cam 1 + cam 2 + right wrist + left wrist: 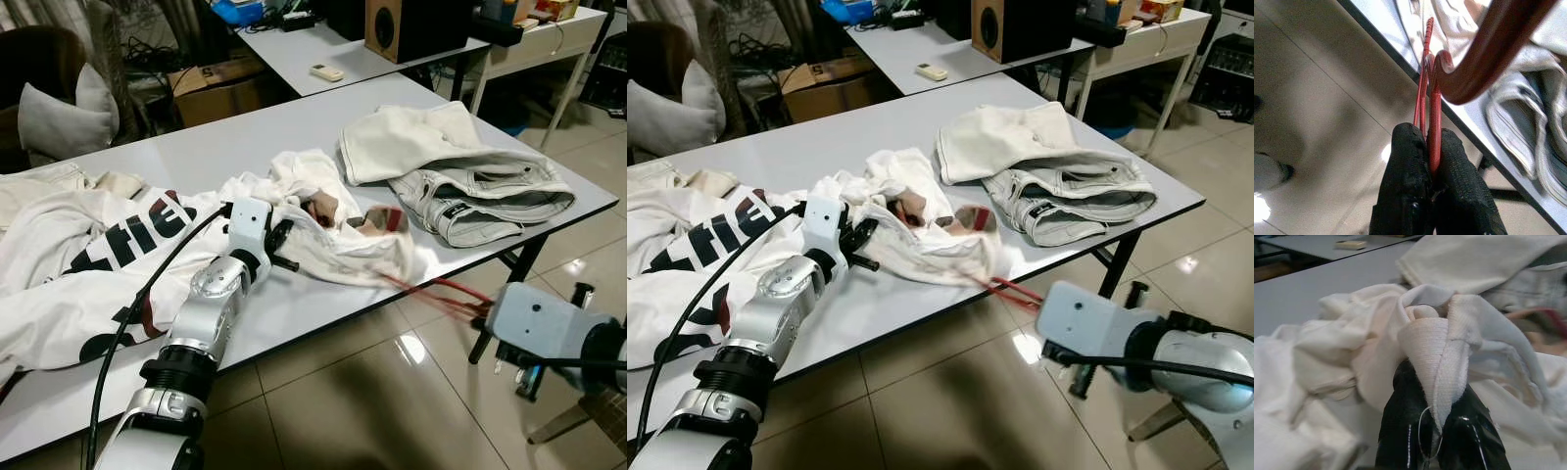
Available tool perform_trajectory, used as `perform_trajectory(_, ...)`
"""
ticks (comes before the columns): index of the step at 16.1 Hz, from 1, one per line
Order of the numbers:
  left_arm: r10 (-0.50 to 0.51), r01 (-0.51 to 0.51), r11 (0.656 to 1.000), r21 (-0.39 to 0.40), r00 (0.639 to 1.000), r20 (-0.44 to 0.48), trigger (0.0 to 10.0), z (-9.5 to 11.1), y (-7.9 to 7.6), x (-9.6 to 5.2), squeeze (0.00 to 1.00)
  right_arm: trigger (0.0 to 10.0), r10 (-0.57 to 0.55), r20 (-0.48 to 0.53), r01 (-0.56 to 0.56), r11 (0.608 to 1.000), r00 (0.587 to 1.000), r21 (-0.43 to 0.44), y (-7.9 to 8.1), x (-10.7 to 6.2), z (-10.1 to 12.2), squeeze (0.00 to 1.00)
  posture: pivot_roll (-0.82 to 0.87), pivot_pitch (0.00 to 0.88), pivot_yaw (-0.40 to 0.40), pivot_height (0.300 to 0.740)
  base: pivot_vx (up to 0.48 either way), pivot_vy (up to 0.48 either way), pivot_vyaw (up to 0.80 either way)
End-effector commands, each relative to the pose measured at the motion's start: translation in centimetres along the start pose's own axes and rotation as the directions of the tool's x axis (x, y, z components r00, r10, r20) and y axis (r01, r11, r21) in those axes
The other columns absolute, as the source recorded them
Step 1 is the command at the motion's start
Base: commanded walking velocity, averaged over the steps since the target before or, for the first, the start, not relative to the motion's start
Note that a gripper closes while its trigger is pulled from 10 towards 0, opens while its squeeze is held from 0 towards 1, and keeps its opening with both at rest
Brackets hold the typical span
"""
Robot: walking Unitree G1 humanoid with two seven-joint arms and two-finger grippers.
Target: Hang hanger
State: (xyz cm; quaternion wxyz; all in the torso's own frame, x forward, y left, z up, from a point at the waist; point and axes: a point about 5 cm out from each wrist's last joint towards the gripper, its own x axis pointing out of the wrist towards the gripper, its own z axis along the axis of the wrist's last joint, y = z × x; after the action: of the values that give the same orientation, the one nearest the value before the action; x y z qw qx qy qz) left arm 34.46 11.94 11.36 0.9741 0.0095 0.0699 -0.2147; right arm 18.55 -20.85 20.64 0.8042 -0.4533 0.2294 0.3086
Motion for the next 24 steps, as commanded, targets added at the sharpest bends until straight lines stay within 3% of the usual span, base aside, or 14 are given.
perform_trajectory(1,-0.047,0.046,0.999,0.014,0.998,0.052,0.0,1.3,-0.2,0.1,0.0,10.0,-0.024,-0.029,0.023,0.999,0.999,-0.024,-0.3,0.1,-0.3,0.0,-0.26,0.0,0.112,0.74,0.0,0.0,0.0)
perform_trajectory(6,-0.062,0.061,0.997,0.047,0.998,0.025,0.0,0.6,-0.4,-0.1,0.0,10.0,-0.054,0.039,0.056,0.997,0.998,-0.045,-1.0,-0.2,0.9,0.0,-0.26,0.0,0.107,0.74,0.0,0.0,0.0)
perform_trajectory(10,-0.068,0.066,0.997,0.049,0.997,0.036,0.0,0.9,-0.4,-0.2,0.0,10.0,-0.042,0.033,0.044,0.998,0.999,-0.05,-0.9,0.2,0.8,0.0,-0.25,0.0,0.096,0.74,0.0,0.0,0.0)
perform_trajectory(12,-0.085,0.082,0.996,0.043,0.995,0.061,0.0,1.3,-0.6,-0.3,0.0,10.0,-0.019,0.028,0.02,0.999,0.999,-0.035,-0.5,0.9,0.4,0.0,-0.25,0.0,0.093,0.74,0.0,0.0,0.0)
perform_trajectory(16,-0.125,0.123,0.992,0.022,0.983,0.133,0.0,2.8,-1.1,-0.7,0.0,10.0,0.031,0.005,-0.031,0.999,1.0,0.013,0.9,3.7,-1.2,0.0,-0.21,0.0,0.09,0.74,0.0,0.0,0.0)
perform_trajectory(18,-0.134,0.133,0.991,0.016,0.976,0.17,0.0,3.8,-1.3,-1.1,0.0,10.0,0.038,0.009,-0.038,0.999,0.999,0.025,1.1,3.9,-1.2,0.0,-0.21,0.0,0.087,0.74,0.0,0.0,0.0)
perform_trajectory(19,-0.159,0.162,0.987,0.005,0.96,0.229,0.0,5.1,-1.6,-1.7,0.0,10.0,0.018,0.007,-0.018,0.998,1.0,0.062,0.9,4.1,-1.3,0.0,-0.21,0.0,0.087,0.74,0.0,0.0,0.0)
perform_trajectory(21,-0.239,0.232,0.971,0.056,0.944,0.226,0.0,5.4,-2.4,-2.4,0.0,10.0,-0.145,-0.005,0.143,0.971,0.989,0.189,-0.8,4.6,-1.9,0.0,-0.2,0.0,0.089,0.74,0.0,0.0,0.0)
perform_trajectory(22,-0.254,0.237,0.965,0.112,0.952,0.173,0.0,4.5,-2.4,-2.8,0.0,10.0,-0.245,0.045,0.214,0.911,0.969,0.354,-1.6,4.9,-1.7,0.0,-0.2,0.0,0.088,0.74,0.0,0.0,0.0)
perform_trajectory(23,-0.256,0.236,0.962,0.134,0.955,0.152,0.0,4.2,-2.3,-2.9,0.0,10.0,-0.275,0.059,0.228,0.883,0.96,0.412,-1.8,4.9,-1.6,0.0,-0.2,0.0,0.089,0.74,0.0,0.0,0.0)
perform_trajectory(24,-0.232,0.212,0.962,0.171,0.967,0.108,0.0,3.4,-1.8,-3.1,0.0,10.0,-0.354,0.115,0.217,0.766,0.928,0.605,-2.2,5.1,-1.3,0.0,-0.2,0.0,0.091,0.74,0.0,0.0,0.0)
